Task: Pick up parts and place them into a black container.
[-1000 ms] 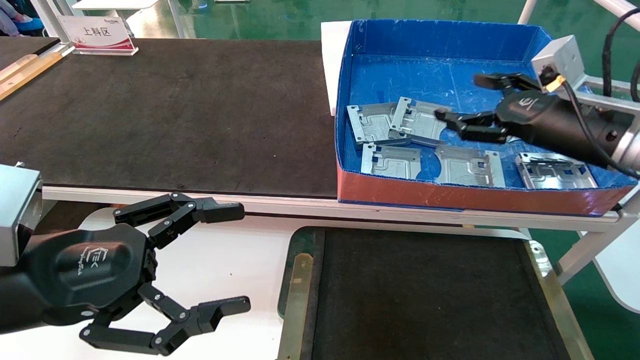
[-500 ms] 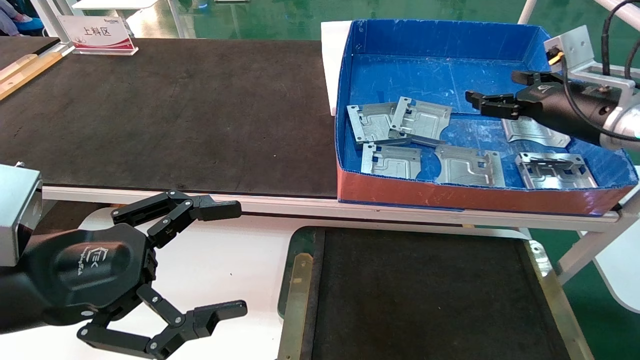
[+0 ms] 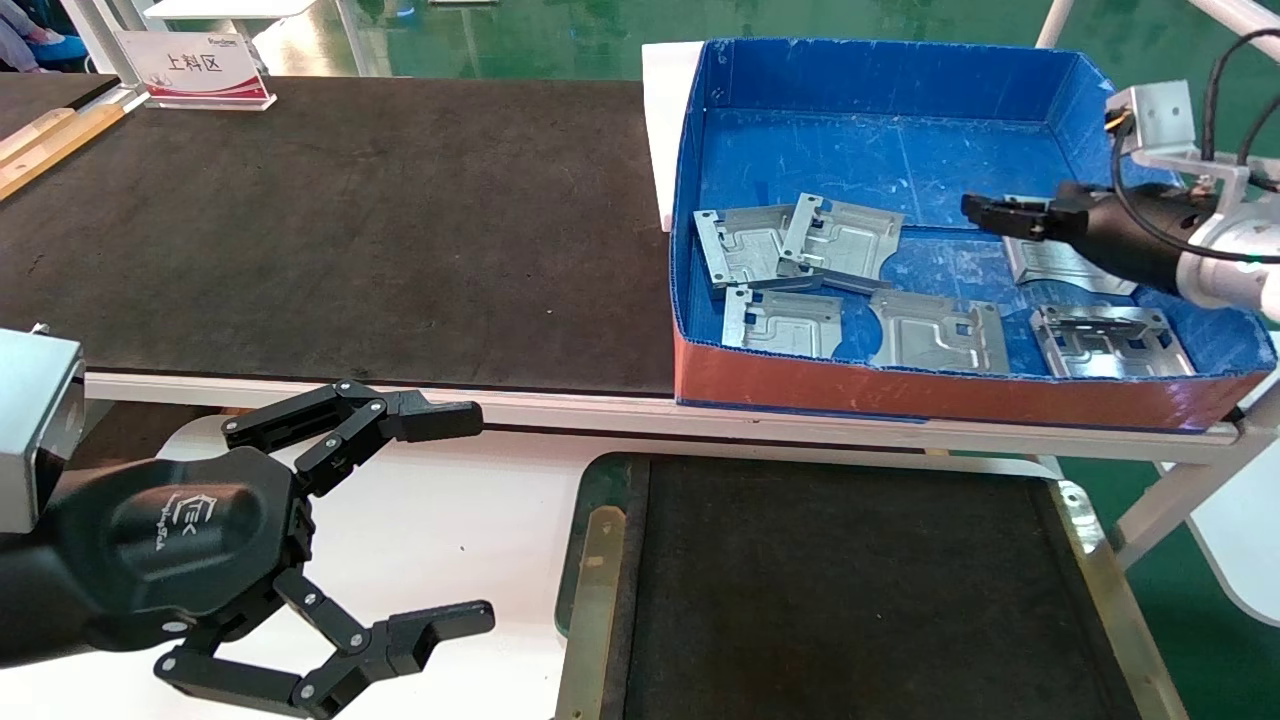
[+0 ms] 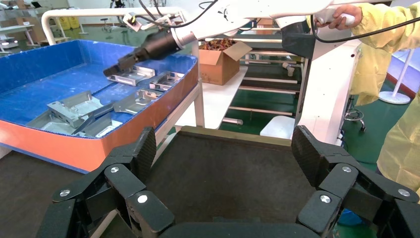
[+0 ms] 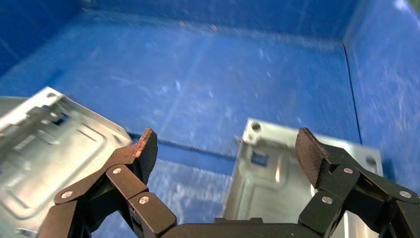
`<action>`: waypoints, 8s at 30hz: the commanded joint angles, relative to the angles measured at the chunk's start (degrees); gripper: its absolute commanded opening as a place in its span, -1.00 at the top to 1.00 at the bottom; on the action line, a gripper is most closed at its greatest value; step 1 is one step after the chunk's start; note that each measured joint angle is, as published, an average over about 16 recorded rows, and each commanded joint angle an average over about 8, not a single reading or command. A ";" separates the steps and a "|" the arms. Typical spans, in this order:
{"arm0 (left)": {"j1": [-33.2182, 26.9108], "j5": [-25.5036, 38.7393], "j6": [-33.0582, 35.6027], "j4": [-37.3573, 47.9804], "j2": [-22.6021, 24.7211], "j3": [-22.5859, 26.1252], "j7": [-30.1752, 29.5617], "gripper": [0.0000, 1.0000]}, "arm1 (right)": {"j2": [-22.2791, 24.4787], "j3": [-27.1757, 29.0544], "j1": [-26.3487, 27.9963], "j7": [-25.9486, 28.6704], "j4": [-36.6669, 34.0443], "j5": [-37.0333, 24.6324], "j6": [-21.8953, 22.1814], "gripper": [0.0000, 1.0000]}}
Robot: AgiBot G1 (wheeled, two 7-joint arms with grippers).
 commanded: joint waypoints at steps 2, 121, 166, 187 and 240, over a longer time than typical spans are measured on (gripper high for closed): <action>0.00 0.00 0.00 0.00 0.00 0.00 0.00 -1.00 | -0.76 -0.65 0.34 2.00 -1.37 -0.95 1.51 -1.00; 0.00 -0.01 0.00 0.00 0.00 0.01 0.00 -1.00 | 27.91 2.58 -29.01 12.74 74.25 16.68 -40.22 1.00; 0.00 -0.01 0.00 0.00 0.00 0.01 0.01 -1.00 | 5.97 -9.84 -30.29 -24.62 43.79 -3.95 -42.53 1.00; 0.00 -0.01 0.00 0.00 0.00 0.01 0.01 -1.00 | -4.11 -11.20 -24.41 -34.95 22.56 -6.93 -38.19 1.00; 0.00 -0.01 -0.01 0.00 -0.01 0.02 0.01 -1.00 | -2.50 -9.07 -16.70 -42.80 9.90 -3.95 -47.40 -1.00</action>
